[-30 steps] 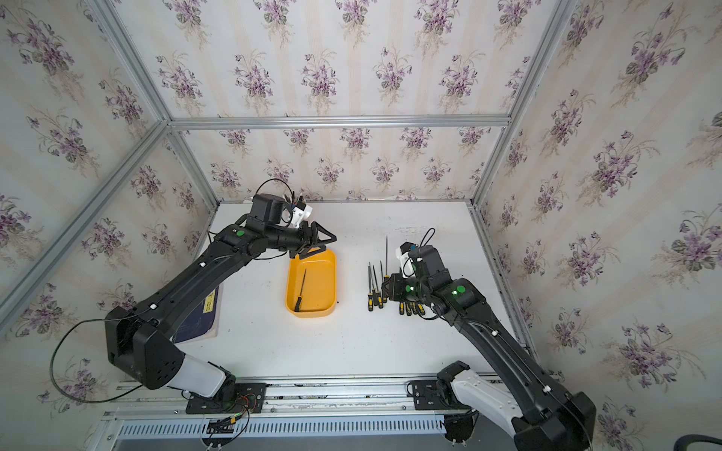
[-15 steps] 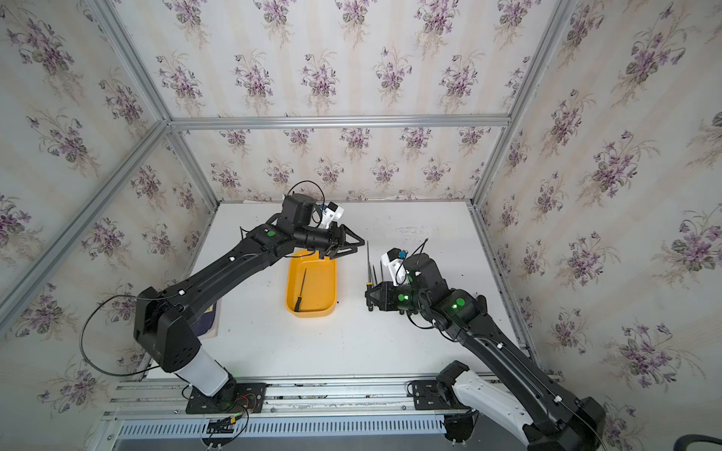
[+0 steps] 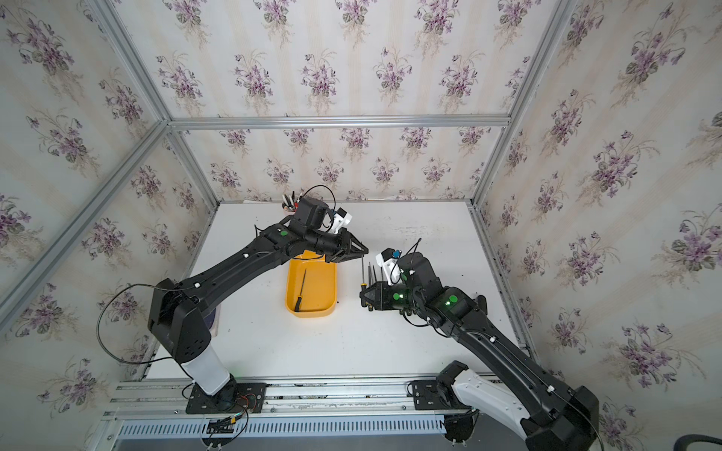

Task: Put the file tool into the storage box
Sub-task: Place the file tool in the storage box.

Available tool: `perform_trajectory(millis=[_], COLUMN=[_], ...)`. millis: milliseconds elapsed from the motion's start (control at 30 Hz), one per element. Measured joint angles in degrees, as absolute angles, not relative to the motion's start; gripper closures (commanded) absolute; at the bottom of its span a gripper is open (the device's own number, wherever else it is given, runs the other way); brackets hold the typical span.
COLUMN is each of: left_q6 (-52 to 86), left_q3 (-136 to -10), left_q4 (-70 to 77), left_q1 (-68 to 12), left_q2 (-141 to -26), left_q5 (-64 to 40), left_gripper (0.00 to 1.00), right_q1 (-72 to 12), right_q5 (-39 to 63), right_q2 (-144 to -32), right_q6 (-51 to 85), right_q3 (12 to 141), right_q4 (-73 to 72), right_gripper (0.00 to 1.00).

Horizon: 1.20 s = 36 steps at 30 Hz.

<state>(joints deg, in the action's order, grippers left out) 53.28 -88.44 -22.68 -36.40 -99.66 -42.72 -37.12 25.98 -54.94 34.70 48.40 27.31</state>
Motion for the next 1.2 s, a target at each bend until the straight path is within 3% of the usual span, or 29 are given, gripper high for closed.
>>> perform_trajectory(millis=[200,367,533,600,700,1200], left_q6=[50.7,48.8,46.3,44.9,42.4,25.0], left_q3=[-89.1,-91.2,-93.7,-94.6,-95.0,-97.1], left_q4=[-24.9,-27.9,-31.7,-33.7,-36.7,-54.1], left_q1=[-36.6,-36.6,-36.3,-35.9,-34.6,-18.9], left_q2=[-100.4,-101.0,-101.4,-101.4,-100.8,-99.1], left_q5=[-41.7,-41.0,-40.5,-40.5,-40.4,-34.7], left_gripper=[1.00,1.00,1.00,1.00,1.00,1.00], right_q1=[-37.2,-37.2,-37.2,-37.2,-37.2,-37.2], right_q5=[26.3,26.4,26.3,26.3,25.6,23.4], right_q2=[-55.1,-55.4,-55.5,-55.6,-55.5,-54.9], right_q6=[35.4,35.6,35.8,35.7,35.5,35.6], right_q3=[47.7,47.7,47.5,47.6,48.1,48.3], right_q4=[27.2,26.6,25.6,25.6,25.6,26.0], right_gripper=[0.99,0.92,0.41,0.29,0.21,0.19])
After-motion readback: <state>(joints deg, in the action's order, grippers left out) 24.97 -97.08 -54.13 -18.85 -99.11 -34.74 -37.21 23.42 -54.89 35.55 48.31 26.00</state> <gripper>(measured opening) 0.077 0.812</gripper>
